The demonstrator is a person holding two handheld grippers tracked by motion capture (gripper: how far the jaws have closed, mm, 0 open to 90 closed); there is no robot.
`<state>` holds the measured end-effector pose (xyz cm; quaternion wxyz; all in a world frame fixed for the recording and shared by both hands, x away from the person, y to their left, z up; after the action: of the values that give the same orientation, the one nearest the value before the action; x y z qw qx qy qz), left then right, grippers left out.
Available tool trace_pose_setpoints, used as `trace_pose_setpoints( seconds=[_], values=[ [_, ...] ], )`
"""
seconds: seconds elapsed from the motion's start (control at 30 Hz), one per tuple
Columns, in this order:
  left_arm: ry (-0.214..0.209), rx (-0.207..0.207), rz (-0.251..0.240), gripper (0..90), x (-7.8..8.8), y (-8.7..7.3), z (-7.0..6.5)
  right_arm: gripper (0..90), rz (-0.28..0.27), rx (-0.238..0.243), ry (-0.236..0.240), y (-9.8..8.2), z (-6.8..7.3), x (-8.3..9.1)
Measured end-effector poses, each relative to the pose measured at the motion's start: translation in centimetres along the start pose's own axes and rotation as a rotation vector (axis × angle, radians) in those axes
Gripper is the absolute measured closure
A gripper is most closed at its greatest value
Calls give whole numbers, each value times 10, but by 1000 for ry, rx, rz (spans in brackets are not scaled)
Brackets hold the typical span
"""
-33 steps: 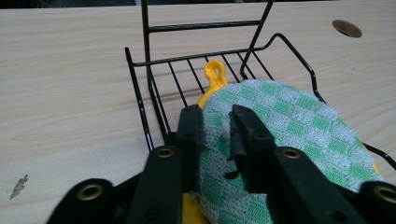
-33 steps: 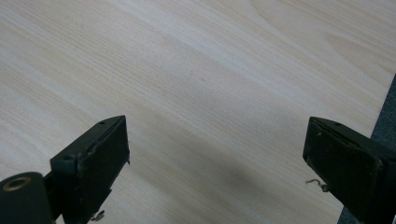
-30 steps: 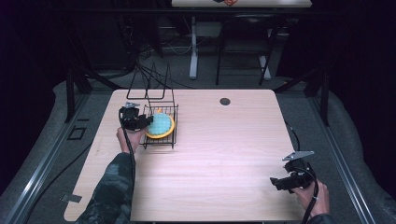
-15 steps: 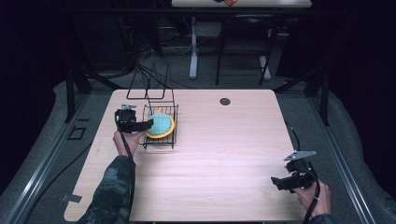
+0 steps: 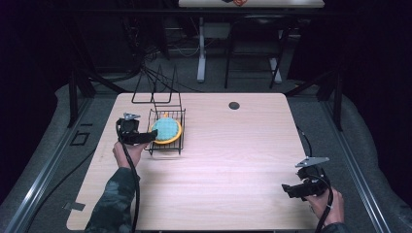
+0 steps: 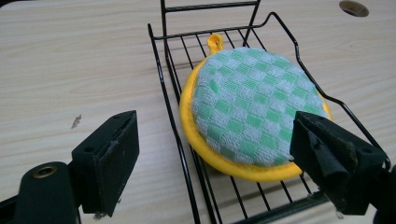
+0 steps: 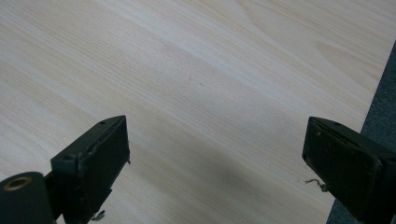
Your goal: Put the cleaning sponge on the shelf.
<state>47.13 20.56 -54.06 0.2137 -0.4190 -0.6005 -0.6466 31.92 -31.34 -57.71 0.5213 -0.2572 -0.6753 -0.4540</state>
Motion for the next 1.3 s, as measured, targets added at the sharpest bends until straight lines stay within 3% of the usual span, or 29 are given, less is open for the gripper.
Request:
trace_pose_setpoints(
  seconds=[0.43, 0.57, 0.73, 1.3],
  values=[
    [12, -44, -4, 60, 31, -18, -16, 69, -5, 2, 4, 0, 2, 0],
    [14, -76, 20, 38, 39, -34, -26, 69, -2, 2, 5, 0, 2, 0],
    [27, -91, 7, 23, 52, -47, -29, 69, -4, 5, 8, -1, 1, 0],
    [10, -106, 102, 0, 56, -101, -30, 72, 17, 18, 17, -2, 3, -6]
  ],
)
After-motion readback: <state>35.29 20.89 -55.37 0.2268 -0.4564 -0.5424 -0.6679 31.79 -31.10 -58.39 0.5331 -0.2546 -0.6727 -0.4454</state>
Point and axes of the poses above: each handheld gripper's, and its own axes: x roughly backward along the jaws, y roughly out of its top, z roughly to its left, the point moved 6 cm from there along -x, roughly forward along the jaws, and after that the axes turned 13 degrees about z, right-handed, at the moved point
